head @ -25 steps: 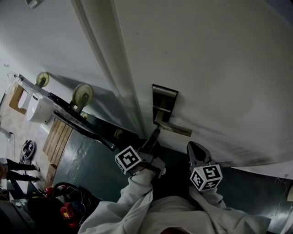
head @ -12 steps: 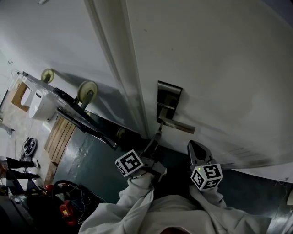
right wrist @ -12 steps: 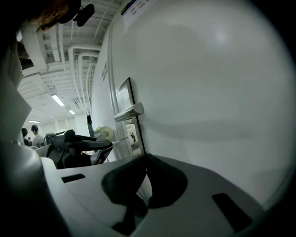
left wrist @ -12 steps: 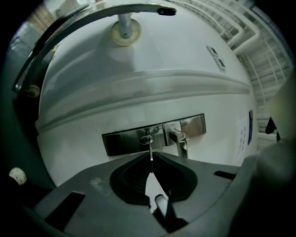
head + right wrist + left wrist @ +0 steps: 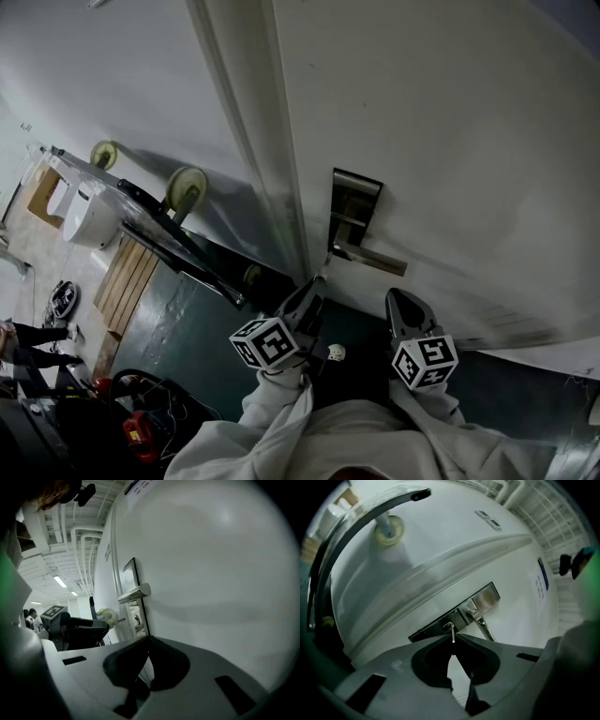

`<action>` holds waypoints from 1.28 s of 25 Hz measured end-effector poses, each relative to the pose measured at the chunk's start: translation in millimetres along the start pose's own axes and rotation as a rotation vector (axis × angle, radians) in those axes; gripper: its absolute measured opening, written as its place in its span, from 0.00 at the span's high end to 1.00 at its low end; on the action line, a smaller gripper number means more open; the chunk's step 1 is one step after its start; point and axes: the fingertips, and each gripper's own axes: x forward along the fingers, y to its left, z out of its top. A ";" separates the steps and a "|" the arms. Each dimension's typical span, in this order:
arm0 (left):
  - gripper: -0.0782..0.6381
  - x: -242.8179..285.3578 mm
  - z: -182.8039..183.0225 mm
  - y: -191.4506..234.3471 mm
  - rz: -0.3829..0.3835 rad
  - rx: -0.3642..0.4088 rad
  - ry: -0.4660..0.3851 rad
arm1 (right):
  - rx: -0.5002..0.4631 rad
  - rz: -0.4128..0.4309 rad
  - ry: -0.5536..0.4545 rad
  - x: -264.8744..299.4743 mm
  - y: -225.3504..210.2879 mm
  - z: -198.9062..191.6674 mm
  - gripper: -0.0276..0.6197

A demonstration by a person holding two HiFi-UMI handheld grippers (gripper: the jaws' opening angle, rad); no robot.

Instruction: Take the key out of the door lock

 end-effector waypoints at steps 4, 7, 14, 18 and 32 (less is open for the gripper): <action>0.85 -2.9 4.9 -1.4 0.017 0.140 0.023 | -0.003 0.005 -0.002 3.2 1.6 2.3 0.88; 0.85 -5.6 8.5 -1.6 0.029 0.232 0.037 | -0.010 0.006 -0.006 4.8 1.4 6.3 0.88; 0.85 -8.6 13.9 2.3 0.054 0.410 0.077 | -0.026 0.003 -0.023 7.7 -2.3 15.9 0.88; 0.85 -8.8 13.0 -2.4 0.045 0.533 0.102 | -0.033 -0.011 -0.032 4.4 -7.2 18.6 0.88; 0.85 -8.0 -1.4 -3.8 0.052 0.710 0.163 | -0.043 -0.050 -0.058 -7.8 -16.1 18.9 0.88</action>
